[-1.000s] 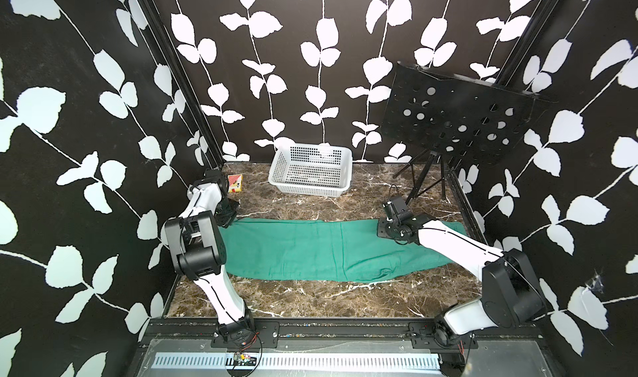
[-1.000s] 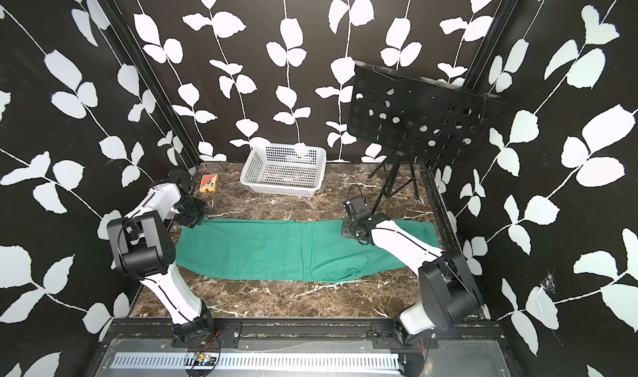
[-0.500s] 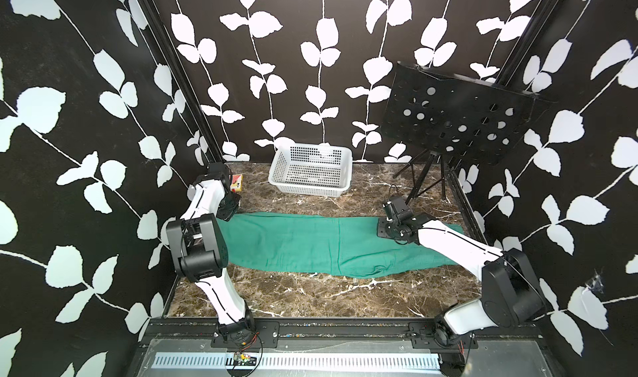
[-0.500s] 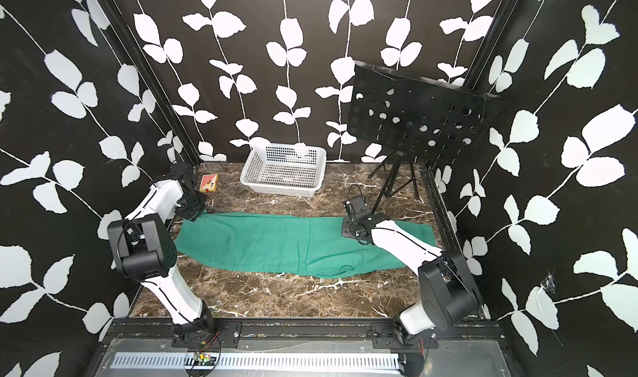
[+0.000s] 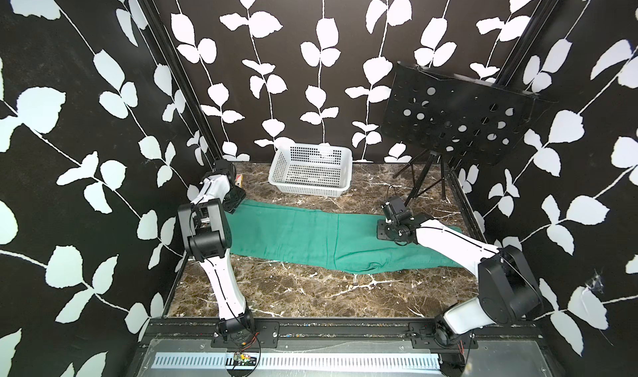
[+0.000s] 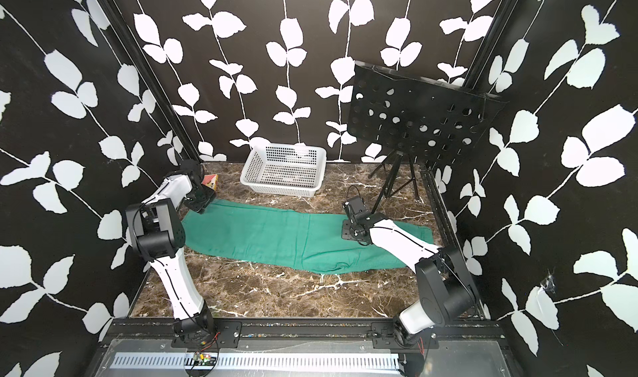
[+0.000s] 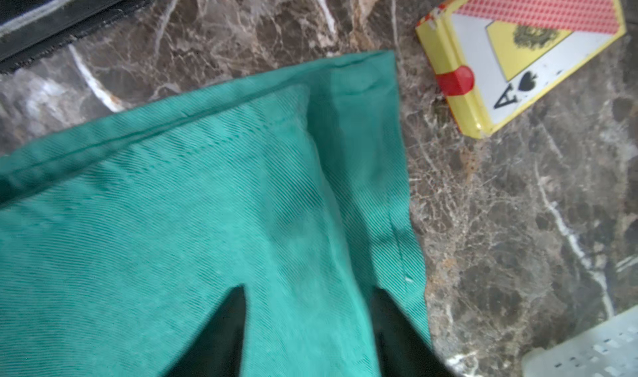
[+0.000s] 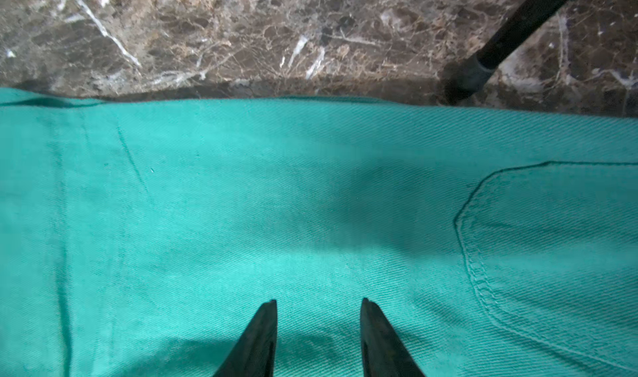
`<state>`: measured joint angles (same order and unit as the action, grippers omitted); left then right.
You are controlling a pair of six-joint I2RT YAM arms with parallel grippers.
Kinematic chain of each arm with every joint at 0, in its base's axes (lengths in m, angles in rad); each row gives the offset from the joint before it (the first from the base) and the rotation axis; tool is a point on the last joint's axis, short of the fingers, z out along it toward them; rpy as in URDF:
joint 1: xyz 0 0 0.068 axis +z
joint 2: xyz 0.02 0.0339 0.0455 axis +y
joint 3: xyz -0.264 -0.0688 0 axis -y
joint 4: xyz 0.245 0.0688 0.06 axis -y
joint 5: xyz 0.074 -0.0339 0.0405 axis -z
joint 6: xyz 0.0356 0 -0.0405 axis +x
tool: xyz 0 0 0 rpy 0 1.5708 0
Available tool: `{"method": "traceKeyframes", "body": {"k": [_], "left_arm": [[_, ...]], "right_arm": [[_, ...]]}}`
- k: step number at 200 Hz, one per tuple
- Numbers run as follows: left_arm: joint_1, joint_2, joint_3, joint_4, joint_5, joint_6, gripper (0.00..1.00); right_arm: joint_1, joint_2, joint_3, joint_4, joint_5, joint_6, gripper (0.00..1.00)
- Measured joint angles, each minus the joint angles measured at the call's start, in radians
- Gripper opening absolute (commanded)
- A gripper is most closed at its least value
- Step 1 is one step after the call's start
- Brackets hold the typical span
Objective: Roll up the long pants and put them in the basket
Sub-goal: Fold the long pant at the center of the board.
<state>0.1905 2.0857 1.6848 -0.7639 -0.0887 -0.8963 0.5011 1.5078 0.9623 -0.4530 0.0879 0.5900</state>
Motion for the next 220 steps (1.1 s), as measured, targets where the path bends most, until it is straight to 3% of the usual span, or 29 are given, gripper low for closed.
{"method": "traceKeyframes", "body": {"k": [32,64,108,131,170,206,220], "left_arm": [[-0.023,-0.102,-0.069,0.008,0.013,0.012,0.72],[-0.104,-0.256,-0.203,0.027,0.046,-0.011,0.63],[-0.107,-0.159,-0.281,0.06,0.05,-0.045,0.59],[-0.089,-0.095,-0.283,0.049,0.023,-0.061,0.56],[-0.076,-0.095,-0.285,-0.028,-0.036,-0.114,0.51],[-0.067,-0.113,-0.318,-0.106,-0.075,-0.175,0.49],[-0.063,-0.139,-0.357,-0.118,-0.085,-0.201,0.5]], "right_arm": [[0.024,0.002,0.022,-0.119,-0.052,-0.014,0.43],[0.122,0.043,0.093,-0.271,-0.114,-0.019,0.5],[0.18,0.117,0.099,-0.354,-0.186,-0.019,0.49],[0.18,0.183,0.099,-0.356,-0.196,-0.018,0.38],[0.186,0.146,0.045,-0.341,-0.196,0.011,0.0],[0.23,-0.02,-0.084,-0.338,-0.219,0.069,0.0],[0.248,-0.054,-0.132,-0.325,-0.241,0.093,0.23]]}}
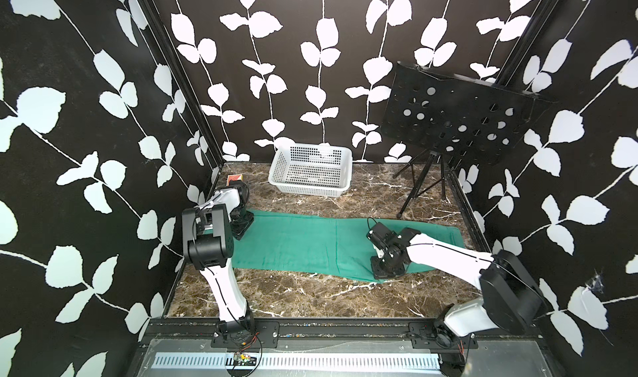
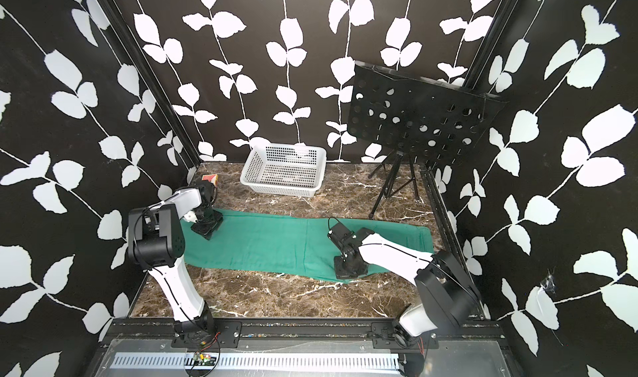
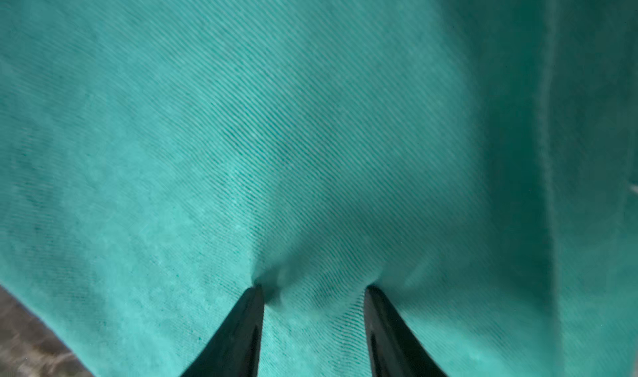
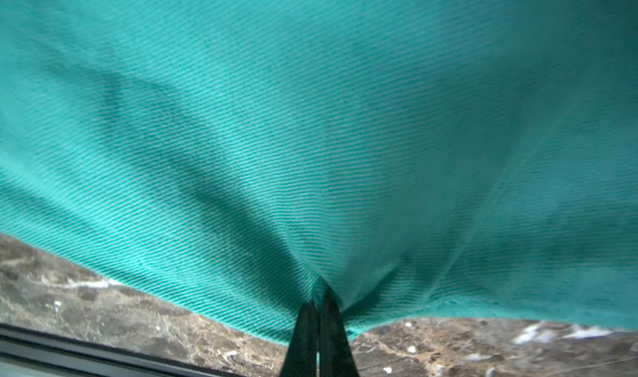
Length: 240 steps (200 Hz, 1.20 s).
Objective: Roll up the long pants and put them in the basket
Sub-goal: Fold the long pant at the center of the board.
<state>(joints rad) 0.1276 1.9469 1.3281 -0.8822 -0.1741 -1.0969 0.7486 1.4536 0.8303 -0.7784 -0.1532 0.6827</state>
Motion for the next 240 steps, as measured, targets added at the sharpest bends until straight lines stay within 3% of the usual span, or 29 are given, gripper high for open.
{"method": "traceKeyframes", "body": {"k": [34,49,64,87,111,129,138,152,172,209,240], "left_arm": [[0.014,-0.034,-0.051,-0.034,-0.021,-0.029,0.51],[0.021,-0.034,-0.048,-0.043,-0.024,-0.028,0.51],[0.024,-0.034,-0.048,-0.052,-0.03,-0.024,0.51],[0.027,-0.034,-0.048,-0.056,-0.031,-0.017,0.51],[0.027,-0.034,-0.049,-0.055,-0.031,-0.014,0.51],[0.027,-0.034,-0.049,-0.055,-0.031,-0.013,0.51],[0.027,-0.034,-0.049,-0.055,-0.032,-0.011,0.51],[0.027,-0.034,-0.049,-0.055,-0.032,-0.011,0.51],[0.028,-0.034,-0.049,-0.06,-0.031,-0.011,0.5],[0.032,-0.044,-0.063,-0.061,-0.025,-0.014,0.49],[0.032,-0.056,-0.08,-0.051,-0.021,-0.018,0.49]], "right_arm": [[0.011,0.01,-0.052,-0.018,-0.037,0.035,0.54],[0.011,-0.013,-0.028,-0.046,-0.01,0.043,0.57],[0.011,-0.056,0.013,-0.054,0.014,0.05,0.51],[0.011,-0.062,0.048,-0.016,0.01,0.065,0.28],[0.019,0.035,0.047,0.011,-0.023,0.061,0.03],[0.037,0.072,0.039,0.011,-0.041,0.073,0.0],[0.047,0.068,0.026,0.009,-0.047,0.074,0.04],[0.059,0.048,-0.013,0.008,-0.061,0.089,0.35],[0.064,0.023,-0.04,0.004,-0.061,0.115,0.53],[0.01,-0.12,-0.005,-0.066,0.134,0.157,0.62],[-0.214,-0.201,0.085,-0.037,0.268,0.167,0.53]]}}
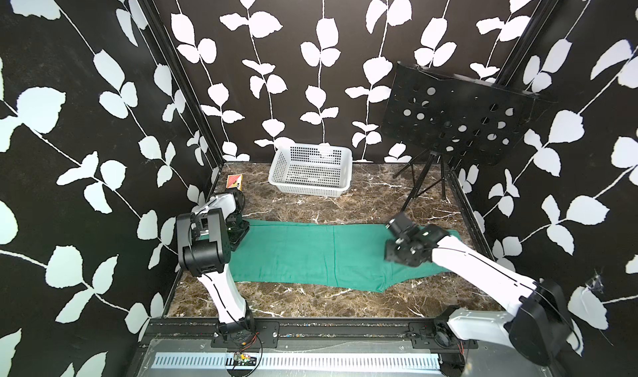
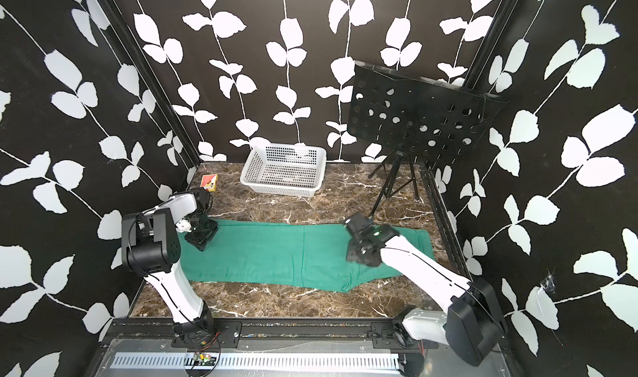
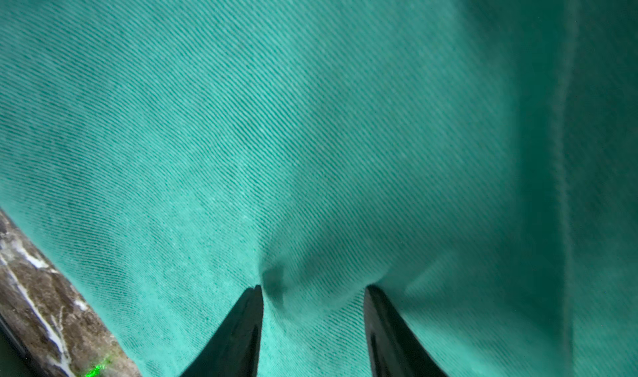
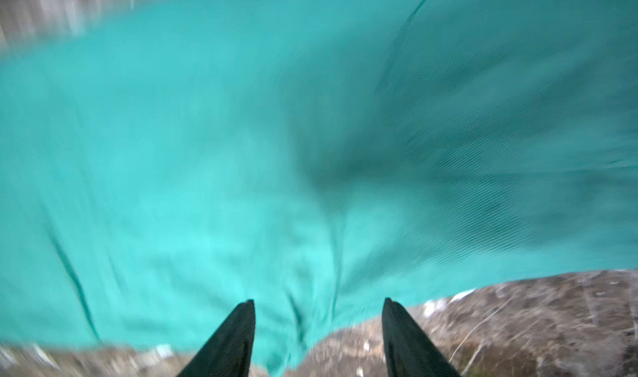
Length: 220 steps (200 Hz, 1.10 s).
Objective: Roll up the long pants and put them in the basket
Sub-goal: Fold the long pant at the center of the board.
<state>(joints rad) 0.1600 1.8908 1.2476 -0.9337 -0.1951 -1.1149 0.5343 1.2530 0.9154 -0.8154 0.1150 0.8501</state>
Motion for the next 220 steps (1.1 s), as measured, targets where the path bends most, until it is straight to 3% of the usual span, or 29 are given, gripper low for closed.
{"method": "traceKeyframes", "body": {"k": [28,54,120,161,191,220], "left_arm": [[-0.001,-0.021,-0.028,0.018,0.009,0.0,0.49],[-0.013,-0.033,-0.047,0.029,0.012,-0.003,0.49],[-0.02,-0.049,-0.067,0.033,0.053,-0.019,0.5],[-0.029,-0.054,-0.062,0.008,0.064,-0.007,0.58],[-0.027,-0.071,-0.03,-0.02,0.035,0.026,0.66],[0.018,-0.173,0.011,-0.027,-0.008,0.084,0.67]], "right_arm": [[-0.242,0.062,-0.013,0.038,0.038,0.021,0.4],[-0.393,0.148,-0.074,0.083,0.013,0.03,0.38],[-0.696,0.286,-0.083,0.136,-0.037,-0.026,0.6],[-0.678,0.312,-0.009,0.15,-0.04,-0.14,0.69],[-0.505,0.223,0.013,0.167,-0.065,-0.212,0.71],[-0.359,0.138,0.013,0.179,-0.114,-0.243,0.71]]}}
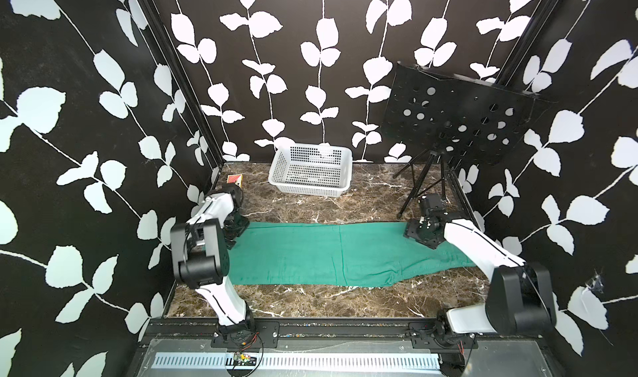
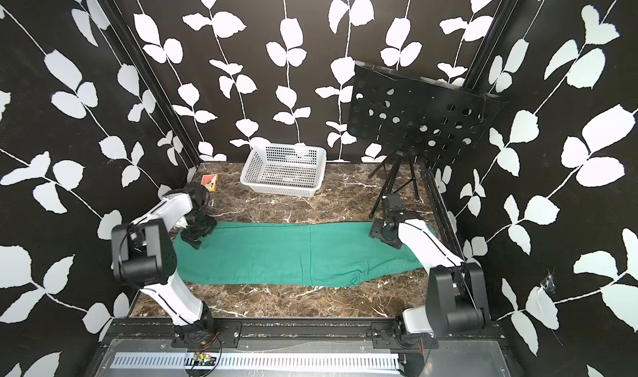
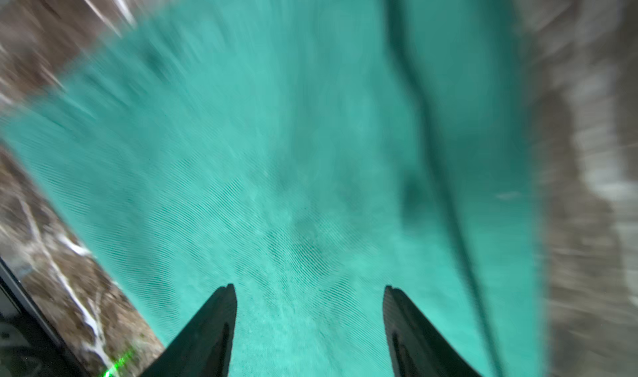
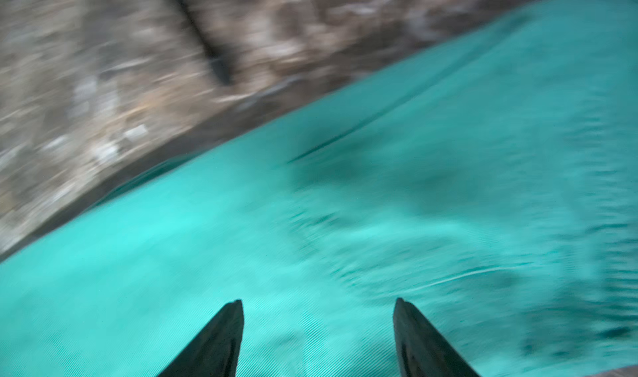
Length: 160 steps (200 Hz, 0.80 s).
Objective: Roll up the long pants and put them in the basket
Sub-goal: Fold the long pant at the center of the board.
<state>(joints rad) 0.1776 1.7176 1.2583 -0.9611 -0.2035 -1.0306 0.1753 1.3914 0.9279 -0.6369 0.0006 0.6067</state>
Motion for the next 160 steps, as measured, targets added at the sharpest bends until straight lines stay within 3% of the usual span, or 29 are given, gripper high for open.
{"method": "traceKeyframes", "body": {"k": [35,74,116,160], "left_arm": [[0.169,-0.117,-0.028,-0.005,-0.025,0.095,0.64],[0.364,-0.249,-0.281,0.07,0.03,0.208,0.62],[0.433,-0.284,-0.359,0.163,0.126,0.305,0.63],[0.5,-0.232,-0.382,0.266,0.187,0.36,0.59]], "right_arm": [[0.012,0.0,0.0,-0.014,-0.024,-0.011,0.71],[0.012,0.031,0.022,-0.027,-0.054,-0.019,0.73],[0.012,0.068,0.054,-0.026,-0.079,-0.035,0.74],[0.012,0.068,0.055,-0.032,-0.088,-0.036,0.75]]}}
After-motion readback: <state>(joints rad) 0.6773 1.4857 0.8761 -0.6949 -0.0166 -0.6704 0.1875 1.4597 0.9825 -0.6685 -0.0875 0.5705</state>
